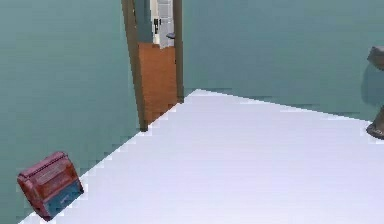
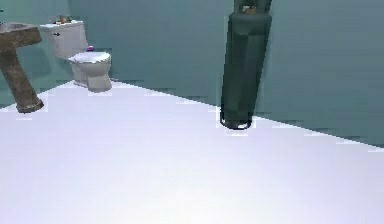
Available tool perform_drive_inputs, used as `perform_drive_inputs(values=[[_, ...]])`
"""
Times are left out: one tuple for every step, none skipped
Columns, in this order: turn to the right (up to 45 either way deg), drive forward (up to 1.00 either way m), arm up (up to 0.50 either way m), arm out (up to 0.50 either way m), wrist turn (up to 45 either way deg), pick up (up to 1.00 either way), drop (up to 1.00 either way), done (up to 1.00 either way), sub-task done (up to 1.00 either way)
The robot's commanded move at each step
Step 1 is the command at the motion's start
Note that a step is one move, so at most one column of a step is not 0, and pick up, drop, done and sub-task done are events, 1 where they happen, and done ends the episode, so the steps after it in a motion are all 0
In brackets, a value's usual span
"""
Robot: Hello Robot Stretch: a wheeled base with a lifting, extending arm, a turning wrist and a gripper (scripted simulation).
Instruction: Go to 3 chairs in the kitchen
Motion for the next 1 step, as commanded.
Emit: perform_drive_inputs(values=[[0.0,1.00,0.00,0.00,0.0,0.00,0.00,0.00,0.00]])
